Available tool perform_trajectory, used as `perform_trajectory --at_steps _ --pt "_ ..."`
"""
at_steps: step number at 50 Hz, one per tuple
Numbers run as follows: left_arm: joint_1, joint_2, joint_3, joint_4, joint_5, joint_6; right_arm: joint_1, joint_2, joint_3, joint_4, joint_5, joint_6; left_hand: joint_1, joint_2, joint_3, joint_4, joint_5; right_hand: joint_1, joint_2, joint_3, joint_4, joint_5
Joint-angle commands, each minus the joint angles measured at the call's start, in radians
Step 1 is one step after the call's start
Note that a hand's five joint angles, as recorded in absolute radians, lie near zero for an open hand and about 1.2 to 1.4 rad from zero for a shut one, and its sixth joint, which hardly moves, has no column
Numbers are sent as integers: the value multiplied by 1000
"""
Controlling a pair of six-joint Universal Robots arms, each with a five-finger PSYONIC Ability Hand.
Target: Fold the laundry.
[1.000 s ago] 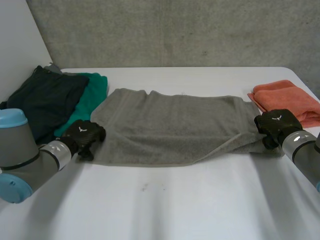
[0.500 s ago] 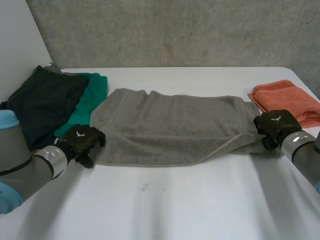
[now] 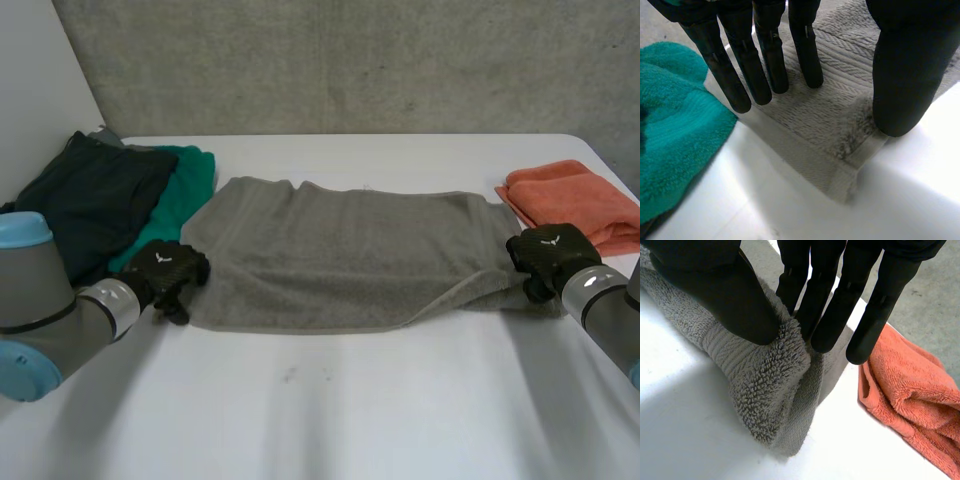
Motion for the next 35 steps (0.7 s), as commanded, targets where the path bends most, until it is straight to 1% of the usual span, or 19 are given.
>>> perform_trajectory --at_steps 1,6,8,9,10,12,13,14,17,20,21,26,27,29,30,31,33,34,35 --pt "-7 -39 56 -2 -2 0 2 2 3 1 0 0 128 132 132 130 141 303 224 208 200 236" --pt "-10 -68 85 -5 -2 14 0 2 3 0 0 -1 216 220 220 218 229 303 224 208 200 236" --pt "-12 -75 97 -6 -2 41 0 2 3 1 0 -1 299 302 302 300 311 303 224 208 200 236" --pt "-14 -77 100 -6 -2 50 0 2 3 0 0 -1 351 355 355 353 363 303 224 208 200 236" --pt "-18 -77 110 -6 -2 69 0 2 3 0 0 -1 462 466 466 464 474 303 224 208 200 236" --pt "-23 -77 114 -6 0 78 0 2 3 0 0 -1 554 557 557 555 566 303 224 208 200 236" --pt "-26 -77 116 -6 0 84 0 2 3 0 1 -1 671 674 674 672 683 303 224 208 200 236" --pt "-26 -75 117 -6 -2 86 0 2 3 0 1 -1 732 736 736 734 745 303 224 208 200 236" --pt "-29 -69 117 -6 -11 83 -1 -1 3 1 1 -1 733 737 737 734 745 303 224 208 200 236" --pt "-41 -56 108 -6 -38 80 -3 -1 3 1 0 -3 733 737 737 734 745 303 224 208 200 236" --pt "-44 -21 96 -9 -63 78 -3 -4 1 1 0 -6 733 737 737 734 745 303 224 208 200 236" --pt "-46 157 3 -13 -89 77 -4 -43 -13 21 8 -15 733 737 737 734 745 303 224 208 200 236" --pt "-49 220 -39 -13 -94 77 -4 -97 -14 43 8 -32 733 737 737 734 745 303 224 208 200 236" --pt "-49 291 -79 -16 -95 81 -6 -168 -16 84 8 -64 733 737 737 734 745 303 224 208 200 236" --pt "-49 364 -122 -31 -98 86 -4 -231 -19 131 8 -110 733 737 737 734 745 303 224 208 200 236" --pt "-49 400 -145 -45 -101 87 -6 -260 -22 164 8 -137 733 737 737 734 745 303 224 208 200 236" --pt "-47 469 -186 -88 -117 90 -6 -314 -30 231 8 -193 733 737 737 734 745 303 224 208 200 236" --pt "-46 533 -214 -142 -132 90 -6 -352 -37 303 8 -248 733 737 737 734 745 303 224 208 200 236" --pt "-44 558 -226 -172 -138 92 -6 -369 -39 340 9 -274 733 737 737 734 745 303 224 208 200 236"
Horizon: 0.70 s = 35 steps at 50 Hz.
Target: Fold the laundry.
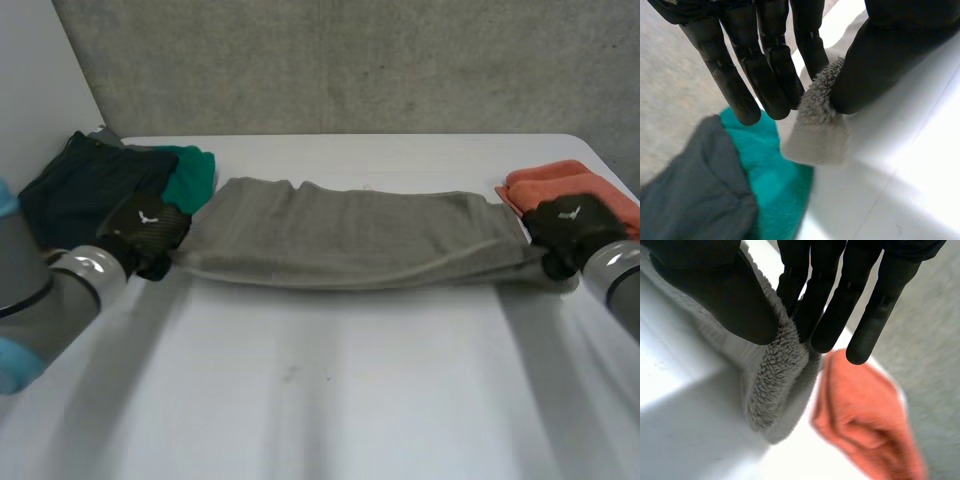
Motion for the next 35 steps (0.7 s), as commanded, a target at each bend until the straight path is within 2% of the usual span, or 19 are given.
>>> perform_trajectory --at_steps 1,3,8,10,11,14,16,18,19,22,23,25,26,28,31,34,35 --pt "4 303 -163 -174 -45 12 -1 -216 -23 276 2 -220 273 206 208 201 248 303 224 208 200 236" --pt "4 330 -181 -260 -51 32 -1 -238 -20 385 5 -301 273 206 208 201 248 303 224 208 200 236" --pt "-2 289 -206 -380 -59 139 5 -215 -8 518 11 -421 273 206 208 201 248 303 224 208 200 236" --pt "-2 243 -195 -389 -63 179 5 -163 -5 518 16 -432 273 206 208 201 248 303 224 208 200 236" --pt "-2 184 -177 -389 -75 208 5 -85 -14 516 26 -434 273 206 208 201 248 303 224 208 200 236" --pt "-2 88 -110 -389 -109 224 4 15 -46 516 48 -435 273 206 208 201 248 303 224 208 200 236" --pt "-20 -4 -12 -392 -149 221 13 89 -118 505 77 -431 273 206 208 201 248 303 224 208 200 236" --pt "-77 -96 126 -391 -184 219 13 129 -207 479 112 -422 273 206 208 201 248 303 224 208 200 236" --pt "-112 -155 239 -389 -207 219 22 152 -268 447 132 -408 273 206 208 201 248 303 224 208 200 236" --pt "-141 -234 430 -386 -239 217 57 181 -404 327 148 -354 273 206 208 201 248 303 224 208 200 236" --pt "-148 -274 563 -374 -253 216 64 187 -443 288 149 -337 273 206 208 201 248 303 224 208 200 236" --pt "-155 -306 703 -334 -266 213 71 190 -511 199 149 -296 273 206 208 201 248 303 224 208 200 236" --pt "-161 -324 824 -266 -269 210 74 184 -569 88 149 -247 273 206 208 201 248 303 224 208 200 236" --pt "-168 -328 921 -170 -269 201 77 177 -600 -22 148 -215 273 206 208 201 248 303 224 208 200 236" --pt "-174 -312 981 72 -273 153 71 146 -592 -286 146 -164 273 206 208 201 248 303 224 208 200 236" --pt "-174 -268 958 237 -284 90 77 118 -554 -438 151 -159 273 206 208 201 248 303 224 208 200 236" --pt "-174 -257 946 244 -289 76 77 115 -552 -437 149 -159 273 206 208 201 248 303 224 208 200 236"
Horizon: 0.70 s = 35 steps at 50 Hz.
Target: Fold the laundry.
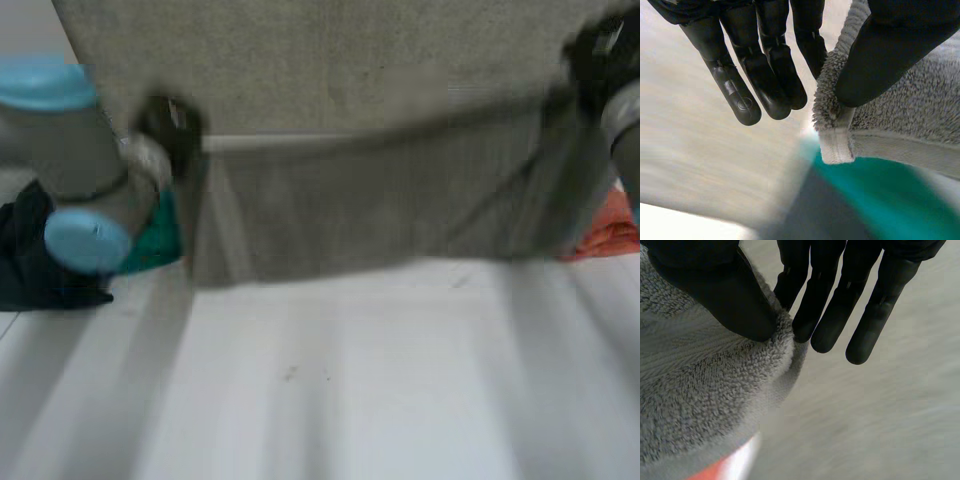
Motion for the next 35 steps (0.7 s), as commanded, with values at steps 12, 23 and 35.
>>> perform_trajectory --at_steps 12,23,35 --pt "51 150 -232 406 0 -226 14 -46 176 -183 -29 63 273 205 206 196 248 303 224 207 200 236" --pt "62 167 -594 391 3 -278 12 -44 458 -15 -118 60 273 205 206 196 248 303 224 207 200 236" --pt "62 320 -870 394 46 -278 -5 -85 555 240 -154 63 273 205 206 196 248 -162 -241 -258 -265 -230"
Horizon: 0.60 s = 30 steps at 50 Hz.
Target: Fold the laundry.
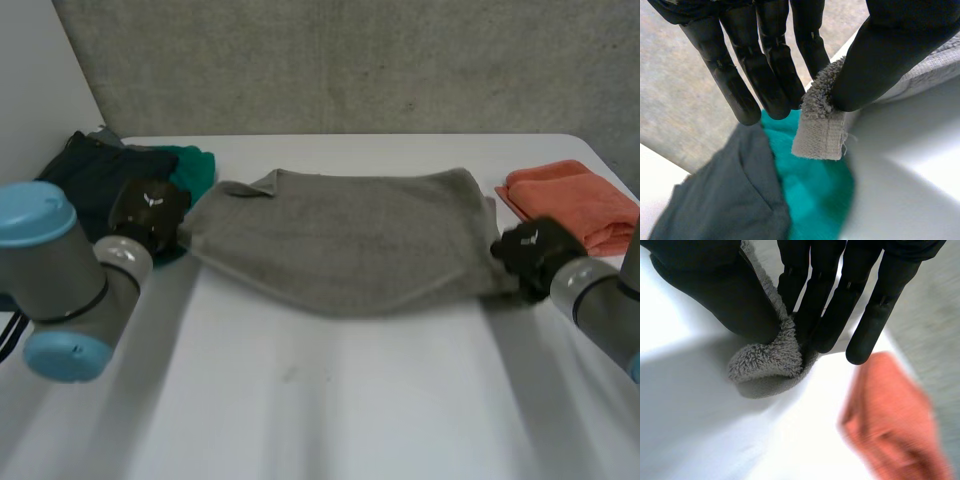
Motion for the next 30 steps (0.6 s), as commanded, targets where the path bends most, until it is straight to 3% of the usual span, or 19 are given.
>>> perform_trajectory --at_steps 1,3,6,17,20,24,30 --pt "-2 85 -127 3 40 1 -7 -46 2 81 -16 8 273 203 206 196 234 -197 -245 -270 -278 -260" --pt "0 96 -144 3 56 0 -21 -60 -22 89 -14 13 273 203 206 196 234 -470 -518 -543 -551 -532" --pt "0 101 -151 1 59 0 -33 -60 -62 112 -13 14 273 203 206 196 234 -553 -601 -626 -634 -615" --pt "1 102 -151 1 57 -3 -42 21 -290 374 -28 25 273 203 206 196 234 -515 -563 -588 -596 -577" --pt "1 102 -153 1 57 -3 -38 24 -312 377 -34 -9 273 203 206 196 234 -477 -525 -550 -558 -539" --pt "1 102 -153 1 57 -5 -33 10 -338 373 -53 -20 273 203 206 196 234 -196 -244 -269 -277 -258" --pt "1 102 -153 0 57 -5 -27 -3 -341 373 -51 -15 273 203 206 196 234 -324 -372 -397 -405 -386"
